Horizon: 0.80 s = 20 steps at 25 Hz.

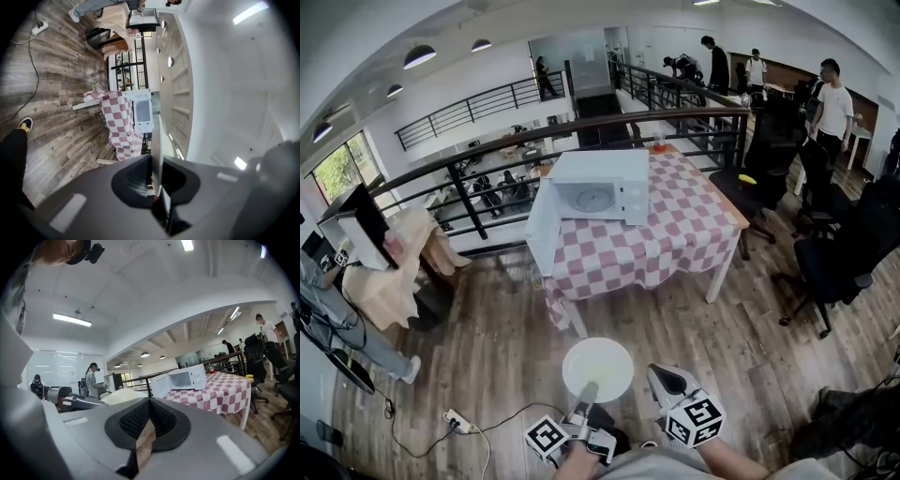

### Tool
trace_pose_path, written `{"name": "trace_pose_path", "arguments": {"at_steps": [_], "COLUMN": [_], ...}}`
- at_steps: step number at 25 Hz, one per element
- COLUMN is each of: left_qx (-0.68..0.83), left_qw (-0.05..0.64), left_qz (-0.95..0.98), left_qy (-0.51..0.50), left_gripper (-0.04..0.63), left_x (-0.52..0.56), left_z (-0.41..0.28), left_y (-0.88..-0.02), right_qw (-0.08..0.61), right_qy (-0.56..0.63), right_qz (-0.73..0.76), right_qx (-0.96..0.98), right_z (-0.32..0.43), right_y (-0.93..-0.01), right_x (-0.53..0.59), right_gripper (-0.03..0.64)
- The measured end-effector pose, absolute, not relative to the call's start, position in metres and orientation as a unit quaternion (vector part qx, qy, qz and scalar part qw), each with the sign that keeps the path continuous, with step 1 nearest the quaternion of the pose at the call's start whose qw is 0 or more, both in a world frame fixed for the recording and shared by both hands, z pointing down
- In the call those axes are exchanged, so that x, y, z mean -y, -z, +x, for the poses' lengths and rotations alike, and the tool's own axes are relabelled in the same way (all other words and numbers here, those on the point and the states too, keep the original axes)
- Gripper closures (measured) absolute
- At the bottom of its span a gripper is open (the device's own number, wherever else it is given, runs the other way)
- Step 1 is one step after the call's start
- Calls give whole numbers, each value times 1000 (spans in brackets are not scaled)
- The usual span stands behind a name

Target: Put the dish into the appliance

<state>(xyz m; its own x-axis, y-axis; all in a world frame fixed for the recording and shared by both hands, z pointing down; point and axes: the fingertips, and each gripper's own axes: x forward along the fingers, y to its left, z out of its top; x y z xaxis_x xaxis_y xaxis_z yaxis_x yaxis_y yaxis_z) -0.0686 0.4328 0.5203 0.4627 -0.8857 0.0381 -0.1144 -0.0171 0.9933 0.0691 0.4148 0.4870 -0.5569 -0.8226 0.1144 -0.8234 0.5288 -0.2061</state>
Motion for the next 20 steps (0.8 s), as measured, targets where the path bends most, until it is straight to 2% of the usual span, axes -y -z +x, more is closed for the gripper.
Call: {"name": "trace_pose_path", "arguments": {"at_steps": [20], "left_qx": [413], "left_qw": [572], "left_qz": [625], "left_qy": [333], "left_gripper": [569], "left_x": [-366], "left_z": [-70], "left_y": [-528], "right_qw": [21], "right_qy": [-105], "right_qz": [462], "right_qx": [880], "right_z": [69], "right_y": [-499], "right_x": [-357], "right_gripper": [618]}}
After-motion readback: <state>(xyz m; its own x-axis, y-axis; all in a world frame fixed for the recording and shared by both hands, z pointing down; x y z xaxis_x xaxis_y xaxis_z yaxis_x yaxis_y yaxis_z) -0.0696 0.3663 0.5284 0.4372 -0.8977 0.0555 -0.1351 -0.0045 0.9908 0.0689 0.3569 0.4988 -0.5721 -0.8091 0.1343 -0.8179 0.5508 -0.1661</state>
